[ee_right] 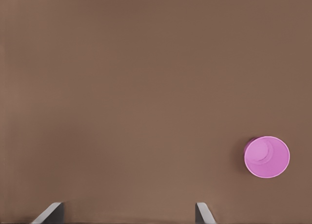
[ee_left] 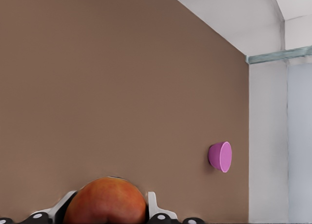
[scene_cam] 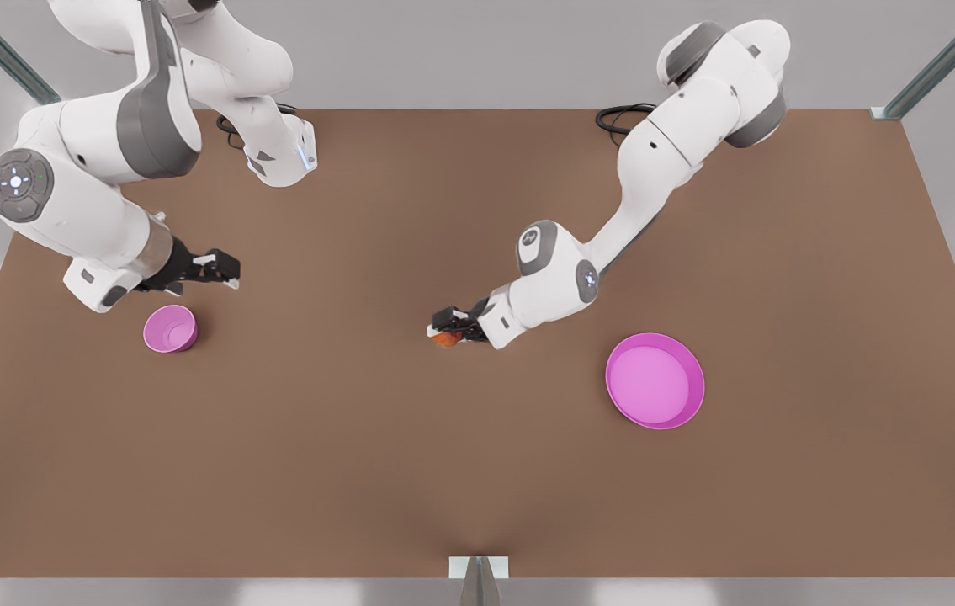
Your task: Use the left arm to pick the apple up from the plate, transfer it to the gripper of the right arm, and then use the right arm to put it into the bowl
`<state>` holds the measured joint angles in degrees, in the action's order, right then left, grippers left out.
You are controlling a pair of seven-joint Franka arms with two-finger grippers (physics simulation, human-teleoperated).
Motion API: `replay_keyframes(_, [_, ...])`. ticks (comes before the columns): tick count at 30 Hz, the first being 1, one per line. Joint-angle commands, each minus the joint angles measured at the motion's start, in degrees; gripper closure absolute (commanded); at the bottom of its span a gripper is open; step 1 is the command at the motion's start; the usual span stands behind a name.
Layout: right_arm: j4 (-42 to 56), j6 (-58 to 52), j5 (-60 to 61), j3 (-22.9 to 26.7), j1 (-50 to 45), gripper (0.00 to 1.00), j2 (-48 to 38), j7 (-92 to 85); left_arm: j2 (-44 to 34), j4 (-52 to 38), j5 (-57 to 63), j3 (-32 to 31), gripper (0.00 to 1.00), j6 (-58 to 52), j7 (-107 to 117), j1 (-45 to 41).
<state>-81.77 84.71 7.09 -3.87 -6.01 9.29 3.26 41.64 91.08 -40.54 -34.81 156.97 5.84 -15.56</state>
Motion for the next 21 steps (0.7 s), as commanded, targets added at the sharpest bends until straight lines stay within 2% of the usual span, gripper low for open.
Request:
replay_keyframes(1, [0.3, 2.2, 11.3, -0.1, 0.3, 0.0, 2.2, 1.5, 2.0, -1.4, -10.2, -2.1, 0.32, 0.8, -28.0, 0.0])
replay_keyframes(3, [0.4, 7.7, 21.6, -0.2, 0.3, 0.0, 5.4, 2.6, 2.5, -2.0, -15.6, -3.9, 0.33, 0.5, -45.9, 0.1])
replay_keyframes(5, [0.4, 10.1, 34.7, -0.2, 0.4, 0.0, 9.9, 4.8, 6.3, -6.0, -15.7, -6.3, 0.45, 0.4, -58.3, 0.1])
replay_keyframes(8, [-0.1, 11.8, 48.4, -0.2, 0.6, 0.0, 17.6, 5.0, 12.0, -12.9, -15.6, -7.6, 0.46, 0.4, -74.0, -1.9])
replay_keyframes(10, [-1.2, 13.1, 50.1, -0.9, -0.1, 0.0, 19.3, 4.8, 12.0, -13.0, -15.6, -7.5, 0.46, 0.4, -82.6, -2.1])
replay_keyframes(16, [-4.7, 12.6, 52.3, -1.1, 3.1, 0.0, 18.9, 1.0, 12.9, -13.0, -15.7, -7.8, 0.43, 0.5, -88.9, -2.8])
replay_keyframes(20, [-7.3, 12.3, 52.6, -1.1, 4.1, 0.0, 19.4, -5.4, 14.5, -13.9, -15.9, -11.1, 0.43, 0.5, -98.0, -2.5])
replay_keyframes(21, [-9.4, 12.7, 55.7, -1.1, 4.1, 0.0, 19.5, -9.3, 14.5, -13.9, -17.9, -11.3, 0.44, 0.5, -100.7, -2.5])
